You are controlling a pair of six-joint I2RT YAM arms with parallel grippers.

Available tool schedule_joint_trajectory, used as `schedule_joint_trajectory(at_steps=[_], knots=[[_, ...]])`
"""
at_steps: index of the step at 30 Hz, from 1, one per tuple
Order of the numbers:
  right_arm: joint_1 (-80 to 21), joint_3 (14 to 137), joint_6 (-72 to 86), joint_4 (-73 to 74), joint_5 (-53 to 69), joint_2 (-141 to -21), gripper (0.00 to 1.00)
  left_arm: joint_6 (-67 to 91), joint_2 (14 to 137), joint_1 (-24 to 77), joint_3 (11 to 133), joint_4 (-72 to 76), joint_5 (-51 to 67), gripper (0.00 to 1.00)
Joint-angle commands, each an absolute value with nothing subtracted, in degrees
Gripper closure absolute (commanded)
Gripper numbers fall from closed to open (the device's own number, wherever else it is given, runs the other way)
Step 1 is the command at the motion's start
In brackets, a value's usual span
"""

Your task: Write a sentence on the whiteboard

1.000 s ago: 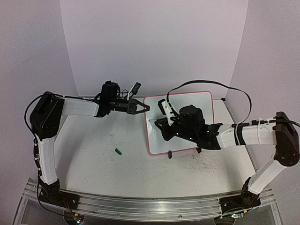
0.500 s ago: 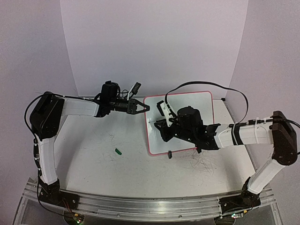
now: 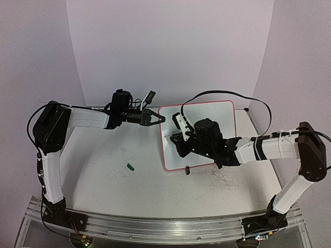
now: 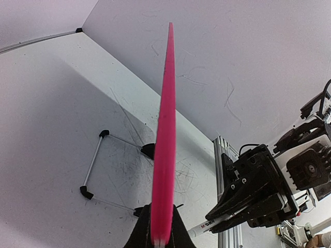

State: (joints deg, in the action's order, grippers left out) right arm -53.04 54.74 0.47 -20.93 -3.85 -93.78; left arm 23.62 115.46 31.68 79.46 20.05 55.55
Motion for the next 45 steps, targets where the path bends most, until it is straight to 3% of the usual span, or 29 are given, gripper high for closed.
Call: schedule_joint_trajectory(at_steps=[1,23,32,45], knots=[[-52.9,56.1,1.2,-22.1,-6.2,-93.5,1.0,23.7,115.3,32.5,79.7,20.6,55.2,1.0],[-52.6,53.3,1.3,-21.6,-10.1,-90.7,1.0,23.8,115.5,32.7,79.8,20.6,55.2,1.0],[-52.6,52.5,0.6,-23.7,-3.9,-88.2,1.0,23.8,115.6,32.7,79.9,20.6,55.2,1.0],[-51.4,54.5,1.0,-24.4,-4.5,-90.7,1.0,23.8,115.5,32.7,79.8,20.6,55.3,1.0]])
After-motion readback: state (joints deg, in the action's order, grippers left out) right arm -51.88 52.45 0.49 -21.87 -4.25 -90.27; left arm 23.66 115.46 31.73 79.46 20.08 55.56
